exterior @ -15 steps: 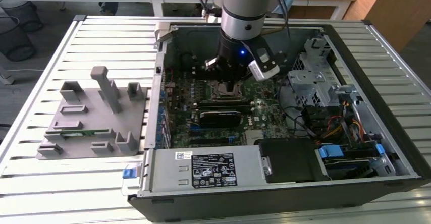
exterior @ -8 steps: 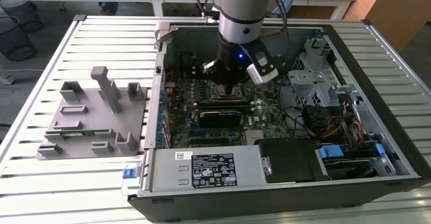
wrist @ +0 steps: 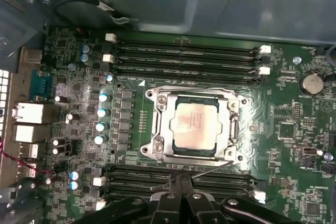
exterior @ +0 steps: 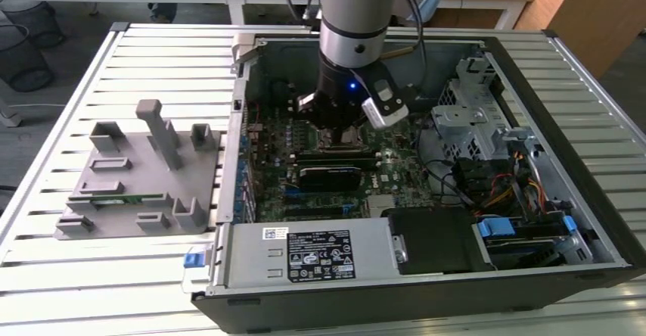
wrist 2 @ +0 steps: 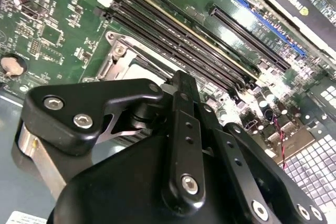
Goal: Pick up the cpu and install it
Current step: 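Install the second cpu locking lever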
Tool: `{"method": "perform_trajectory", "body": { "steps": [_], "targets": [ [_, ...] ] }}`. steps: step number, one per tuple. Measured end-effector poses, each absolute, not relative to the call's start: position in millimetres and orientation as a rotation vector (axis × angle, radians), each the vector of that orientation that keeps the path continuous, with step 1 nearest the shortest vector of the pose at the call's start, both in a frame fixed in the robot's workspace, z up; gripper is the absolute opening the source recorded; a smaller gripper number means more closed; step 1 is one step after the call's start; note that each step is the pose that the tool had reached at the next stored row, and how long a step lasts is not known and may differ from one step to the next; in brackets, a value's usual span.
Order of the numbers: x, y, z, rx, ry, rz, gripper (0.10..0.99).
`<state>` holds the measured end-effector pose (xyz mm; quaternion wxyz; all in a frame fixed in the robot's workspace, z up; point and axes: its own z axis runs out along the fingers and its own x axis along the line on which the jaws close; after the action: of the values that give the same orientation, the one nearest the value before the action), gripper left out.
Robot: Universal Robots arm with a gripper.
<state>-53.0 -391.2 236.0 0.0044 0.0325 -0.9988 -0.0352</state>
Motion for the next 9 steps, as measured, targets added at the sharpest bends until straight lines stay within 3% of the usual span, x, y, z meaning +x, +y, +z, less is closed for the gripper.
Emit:
{"method": "perform_trajectory", "body": {
  "steps": [9],
  "targets": [
    [-53.2, -392.3, 226.1, 0.101, -3.120, -0.122, 0.106]
  ]
}}
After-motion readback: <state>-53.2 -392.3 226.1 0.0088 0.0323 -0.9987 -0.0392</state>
